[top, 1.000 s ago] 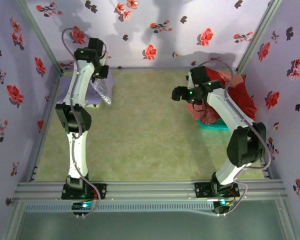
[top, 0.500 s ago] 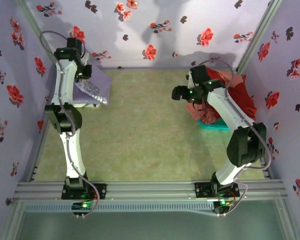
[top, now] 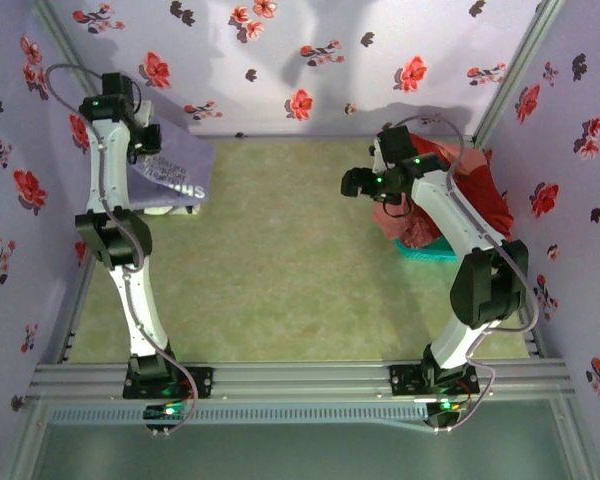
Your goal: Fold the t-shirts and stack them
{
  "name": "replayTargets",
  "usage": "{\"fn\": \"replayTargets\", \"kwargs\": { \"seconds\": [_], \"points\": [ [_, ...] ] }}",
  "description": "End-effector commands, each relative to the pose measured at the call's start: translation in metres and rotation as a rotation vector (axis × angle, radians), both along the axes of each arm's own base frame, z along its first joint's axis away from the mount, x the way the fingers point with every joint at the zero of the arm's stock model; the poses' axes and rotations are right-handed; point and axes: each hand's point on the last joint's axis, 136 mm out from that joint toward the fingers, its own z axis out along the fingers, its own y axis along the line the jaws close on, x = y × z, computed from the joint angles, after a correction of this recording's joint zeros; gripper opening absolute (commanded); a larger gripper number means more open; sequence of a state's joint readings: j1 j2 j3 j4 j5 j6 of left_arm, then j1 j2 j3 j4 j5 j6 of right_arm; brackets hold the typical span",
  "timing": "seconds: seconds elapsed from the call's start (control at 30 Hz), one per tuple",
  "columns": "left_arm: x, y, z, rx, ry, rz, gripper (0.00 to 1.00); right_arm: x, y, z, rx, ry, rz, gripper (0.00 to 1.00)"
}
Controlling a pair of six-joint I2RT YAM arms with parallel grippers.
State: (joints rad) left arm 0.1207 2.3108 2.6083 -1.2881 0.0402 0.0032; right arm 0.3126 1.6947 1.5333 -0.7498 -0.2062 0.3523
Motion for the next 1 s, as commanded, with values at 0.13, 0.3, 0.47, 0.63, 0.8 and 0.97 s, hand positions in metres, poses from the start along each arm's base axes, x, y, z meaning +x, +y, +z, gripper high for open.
{"fn": "replayTargets", "kwargs": {
  "seconds": [0.13,0.3,0.47,0.63,0.8,0.97],
  "points": [
    [0.019,0.025,-0.034,-0.094,0.004,0.035,0.0,0.001,0.007,0.009,0.001,0.01,0.015,0.88],
    [0.017,0.049,-0.079,-0.122,0.07,0.089,0.0,-0.001,0.007,0.011,-0.002,0.013,0.02,0.88],
    [0.007,0.084,-0.102,-0.133,0.107,0.218,0.0,-0.006,0.006,0.007,-0.01,0.027,0.017,0.88],
    [-0.001,0.09,-0.128,-0.176,0.145,0.235,0.15,-0.007,0.003,0.008,-0.01,0.014,0.003,0.91],
    [-0.002,0.083,-0.121,-0.197,0.106,0.215,0.81,-0.011,-0.005,0.018,-0.033,-0.038,-0.014,0.99],
    [-0.007,0.078,-0.05,-0.177,-0.092,0.207,0.99,-0.024,-0.027,0.028,-0.1,-0.094,-0.036,0.99]
  ]
}}
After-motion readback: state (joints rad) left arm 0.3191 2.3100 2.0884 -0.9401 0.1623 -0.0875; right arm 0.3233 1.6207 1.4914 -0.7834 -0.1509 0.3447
